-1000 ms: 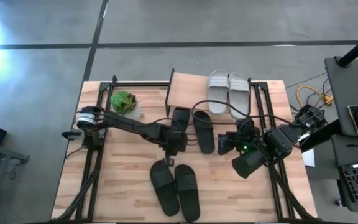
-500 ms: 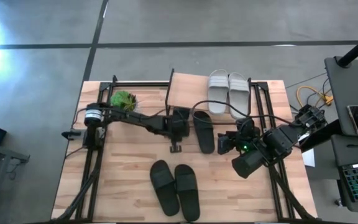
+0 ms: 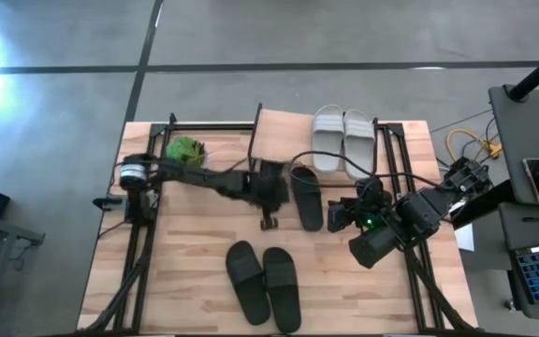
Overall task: Pick and place slides into the shelf
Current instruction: Adjust the black slipper under the shelf
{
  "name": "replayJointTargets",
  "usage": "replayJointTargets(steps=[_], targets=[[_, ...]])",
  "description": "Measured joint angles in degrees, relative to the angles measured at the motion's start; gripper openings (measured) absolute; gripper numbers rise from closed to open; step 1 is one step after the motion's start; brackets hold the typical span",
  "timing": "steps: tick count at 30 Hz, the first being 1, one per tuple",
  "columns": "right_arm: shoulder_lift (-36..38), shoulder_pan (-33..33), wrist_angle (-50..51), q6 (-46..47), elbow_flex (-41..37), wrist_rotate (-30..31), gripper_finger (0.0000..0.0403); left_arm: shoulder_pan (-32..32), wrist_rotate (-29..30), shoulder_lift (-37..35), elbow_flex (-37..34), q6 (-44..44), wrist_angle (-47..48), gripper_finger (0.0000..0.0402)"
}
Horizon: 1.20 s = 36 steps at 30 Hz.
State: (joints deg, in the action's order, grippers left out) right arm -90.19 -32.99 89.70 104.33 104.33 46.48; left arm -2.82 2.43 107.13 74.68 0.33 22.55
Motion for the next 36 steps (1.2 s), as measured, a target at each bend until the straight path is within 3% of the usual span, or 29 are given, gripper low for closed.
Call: replayJointTargets(steps=[6, 10, 18, 26, 36], targets=[[0.0, 0.0, 0.1, -1.2, 0.0, -0.2, 0.0185, 9.2, 1.1, -1.9, 3.7, 0.2, -5.4, 0.0000], [0.0, -0.1, 0.1, -1.3, 0.0, -0.1, 0.0185, 13.2, 0.5, 0.9, 7.4, -6.3, -6.4, 0.0000], [2.5, -4.4, 0.3, -3.0, 2.8, 9.3, 0.0185, 15.4, 7.3, 9.6, 16.0, -7.4, -6.1, 0.0000], [4.7, -10.5, -0.5, -15.2, 8.1, 15.0, 0.0185, 15.2, 9.0, 19.1, 24.1, -6.9, -5.8, 0.0000], [4.8, -13.5, -2.2, -27.3, 17.7, 7.7, 0.0185, 14.0, 12.6, 27.4, 35.5, -5.7, 5.0, 0.0000]])
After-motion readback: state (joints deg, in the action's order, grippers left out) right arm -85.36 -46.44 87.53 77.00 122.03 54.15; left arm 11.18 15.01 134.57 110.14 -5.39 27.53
